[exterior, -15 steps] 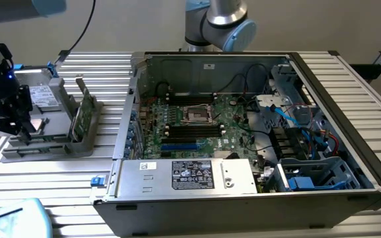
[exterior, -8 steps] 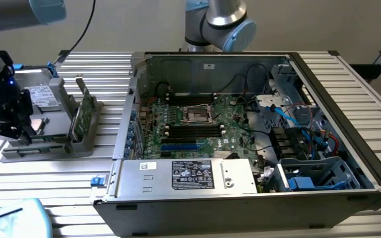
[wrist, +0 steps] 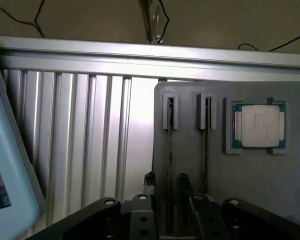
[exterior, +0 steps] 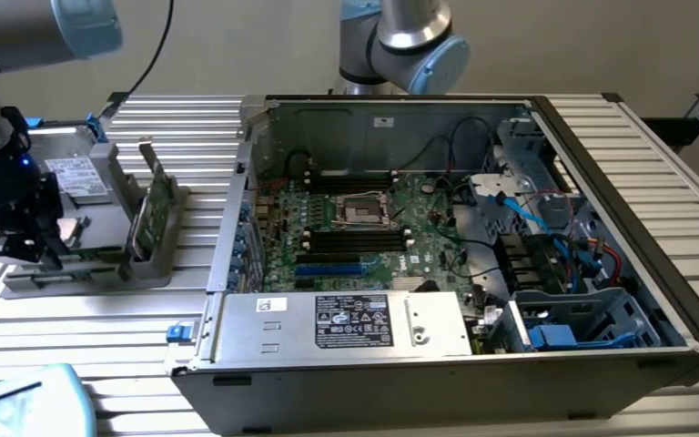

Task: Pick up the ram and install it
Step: 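Pick up the ram and move it above insertion slot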

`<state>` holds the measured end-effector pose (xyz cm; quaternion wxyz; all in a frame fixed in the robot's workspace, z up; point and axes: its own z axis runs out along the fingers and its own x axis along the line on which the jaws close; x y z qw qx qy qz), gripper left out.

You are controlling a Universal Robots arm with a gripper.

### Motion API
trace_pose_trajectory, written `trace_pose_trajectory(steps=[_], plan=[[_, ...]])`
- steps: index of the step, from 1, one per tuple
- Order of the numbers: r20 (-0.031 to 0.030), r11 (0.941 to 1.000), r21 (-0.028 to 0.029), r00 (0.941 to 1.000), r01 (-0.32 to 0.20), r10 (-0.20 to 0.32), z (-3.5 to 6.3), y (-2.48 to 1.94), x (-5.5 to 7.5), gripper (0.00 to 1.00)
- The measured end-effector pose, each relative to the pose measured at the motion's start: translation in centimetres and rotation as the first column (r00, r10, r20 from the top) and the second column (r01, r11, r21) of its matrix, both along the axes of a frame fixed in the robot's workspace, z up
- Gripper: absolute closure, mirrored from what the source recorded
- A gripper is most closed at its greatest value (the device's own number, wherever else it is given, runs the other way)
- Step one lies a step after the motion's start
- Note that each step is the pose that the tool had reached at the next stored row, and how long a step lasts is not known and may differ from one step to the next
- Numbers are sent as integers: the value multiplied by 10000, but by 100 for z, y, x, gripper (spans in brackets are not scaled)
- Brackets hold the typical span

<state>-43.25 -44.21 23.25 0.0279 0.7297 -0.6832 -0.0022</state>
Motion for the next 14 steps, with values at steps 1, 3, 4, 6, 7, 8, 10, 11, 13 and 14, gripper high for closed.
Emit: trace_pose_trajectory(steps=[1,3,4,6,7,8,10,11,13,14], plan=[[4,10000,5,10000,-52,52,-16,0,0,69],[9,9999,14,9999,-167,167,-50,0,0,69],[12,9997,19,9997,-223,223,-67,0,0,69],[15,9994,27,9994,-337,337,-101,0,0,69],[18,9992,32,9993,-386,386,-118,0,0,69],[20,9991,38,9991,-434,434,-134,0,0,69],[27,9987,53,9987,-516,516,-163,1,0,69],[30,9985,63,9985,-545,544,-174,1,0,69],[35,9982,88,9982,-594,593,-199,2,0,69],[35,9981,102,9981,-613,613,-209,2,0,69]])
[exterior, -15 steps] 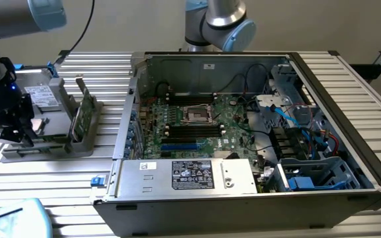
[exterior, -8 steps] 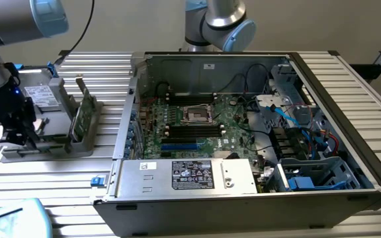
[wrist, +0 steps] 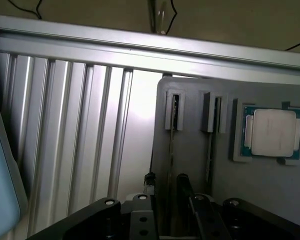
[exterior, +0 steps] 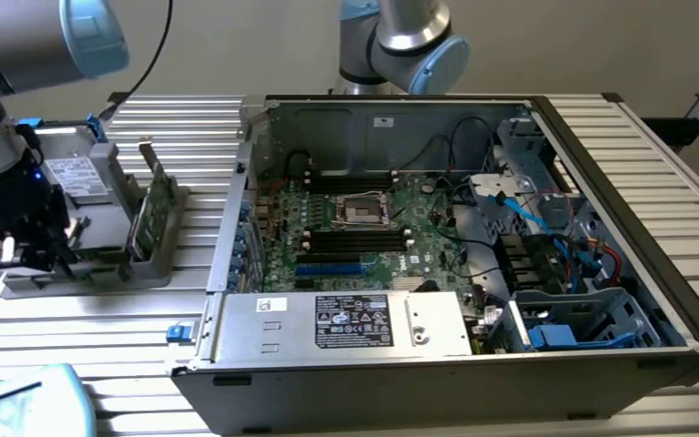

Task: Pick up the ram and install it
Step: 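Pick up the ram and move it above insertion slot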

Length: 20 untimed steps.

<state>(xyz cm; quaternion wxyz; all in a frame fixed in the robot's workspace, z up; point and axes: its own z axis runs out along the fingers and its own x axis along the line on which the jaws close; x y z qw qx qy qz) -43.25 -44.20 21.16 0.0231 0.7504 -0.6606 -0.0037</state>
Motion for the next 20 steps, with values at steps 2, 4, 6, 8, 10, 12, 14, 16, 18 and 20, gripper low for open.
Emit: trace_pose_trajectory(steps=[2,4,6,8,10,12,14,16,18,20], plan=[[1,10000,40,10000,-30,30,-19,1,0,69],[2,9999,92,10000,-58,58,-37,2,1,69],[2,9999,148,10000,-85,85,-53,5,1,69],[4,9997,198,9999,-107,107,-75,8,2,69],[4,9997,213,9999,-125,125,-106,8,2,69],[5,9997,218,9999,-145,145,-142,8,2,69],[3,9996,221,9999,-164,164,-179,8,2,69],[3,9996,240,9999,-170,170,-198,8,2,69],[1,9996,245,9999,-170,170,-198,8,2,69],[3,9996,247,9999,-169,169,-200,8,2,69]])
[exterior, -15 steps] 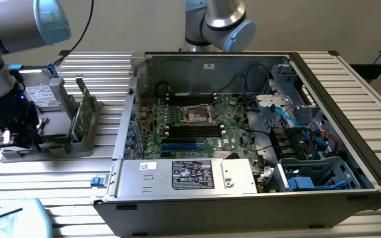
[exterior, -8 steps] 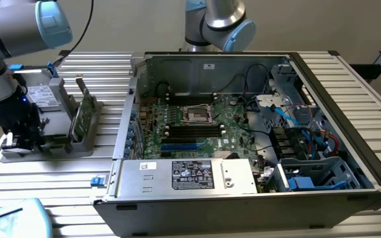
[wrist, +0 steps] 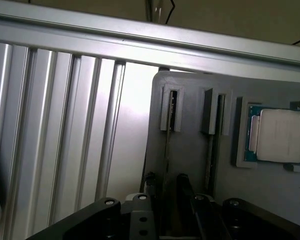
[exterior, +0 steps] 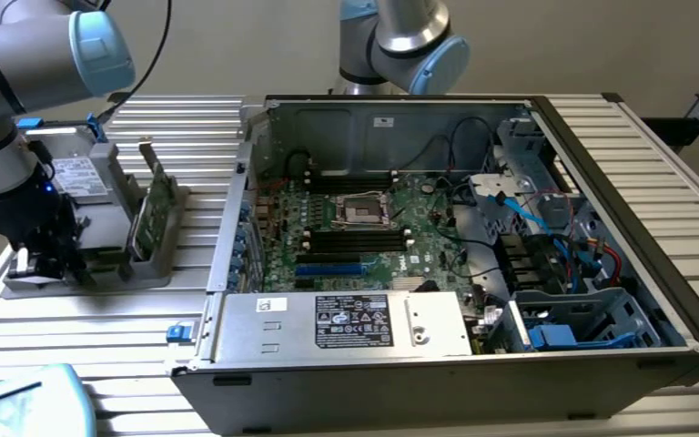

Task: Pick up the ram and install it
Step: 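Pick up the ram and move it above insertion slot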

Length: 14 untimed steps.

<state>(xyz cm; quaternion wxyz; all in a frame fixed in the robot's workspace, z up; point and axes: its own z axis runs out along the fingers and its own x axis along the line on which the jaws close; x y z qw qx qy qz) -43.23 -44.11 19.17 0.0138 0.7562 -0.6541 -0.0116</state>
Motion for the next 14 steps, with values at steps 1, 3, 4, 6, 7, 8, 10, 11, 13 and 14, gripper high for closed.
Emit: trace_pose_trajectory(steps=[1,3,4,6,7,8,10,11,13,14], plan=[[1,10000,1,10000,0,0,-1,0,0,69],[1,10000,1,10000,0,0,-1,0,0,69],[1,10000,1,10000,0,0,-1,0,0,69],[2,10000,1,10000,0,0,-1,0,0,69],[1,10000,1,10000,0,0,-1,0,0,69],[1,10000,1,10000,0,0,-1,0,0,69],[2,10000,1,10000,0,0,-1,0,0,71],[1,10000,0,10000,-1,1,-1,-1,0,84],[1,10000,1,10000,-1,1,-1,0,0,86],[1,10000,1,10000,-1,1,-1,0,0,86]])
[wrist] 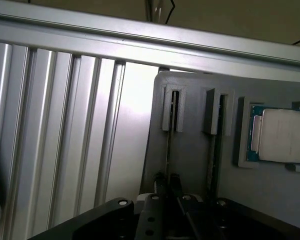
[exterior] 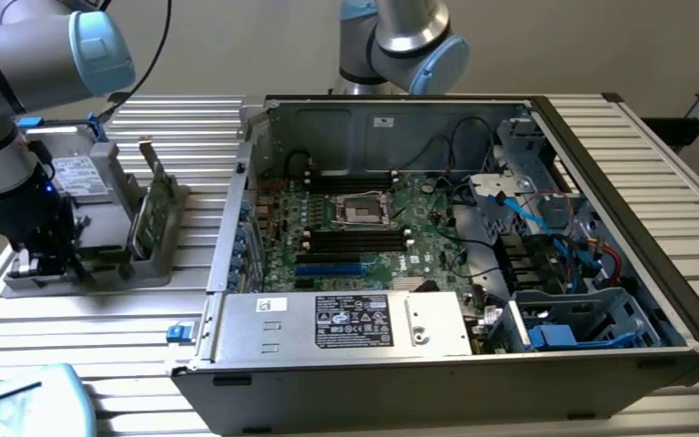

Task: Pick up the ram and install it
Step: 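Pick up the ram and move it above insertion slot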

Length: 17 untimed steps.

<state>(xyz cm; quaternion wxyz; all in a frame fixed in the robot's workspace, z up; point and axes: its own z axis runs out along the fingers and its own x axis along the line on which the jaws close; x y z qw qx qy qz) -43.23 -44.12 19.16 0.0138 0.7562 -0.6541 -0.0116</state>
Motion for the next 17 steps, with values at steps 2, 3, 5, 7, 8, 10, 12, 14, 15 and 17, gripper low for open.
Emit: trace_pose_trajectory(steps=[2,3,5,7,8,10,12,14,15,17], plan=[[0,10000,0,10000,0,0,0,0,0,86],[0,10000,0,10000,0,0,0,0,0,86],[0,10000,0,10000,0,0,0,0,0,86],[1,10000,0,10000,0,0,0,0,0,86],[0,10000,0,10000,0,0,0,0,0,86],[-1,10000,-2,10000,0,0,-1,0,0,86],[-1,10000,-3,10000,0,0,-3,0,0,86],[0,10000,-18,10000,1,-1,-4,0,0,86],[-2,10000,-29,10000,0,0,-5,0,0,86],[-1,10000,-32,10000,0,0,-6,0,0,86]])
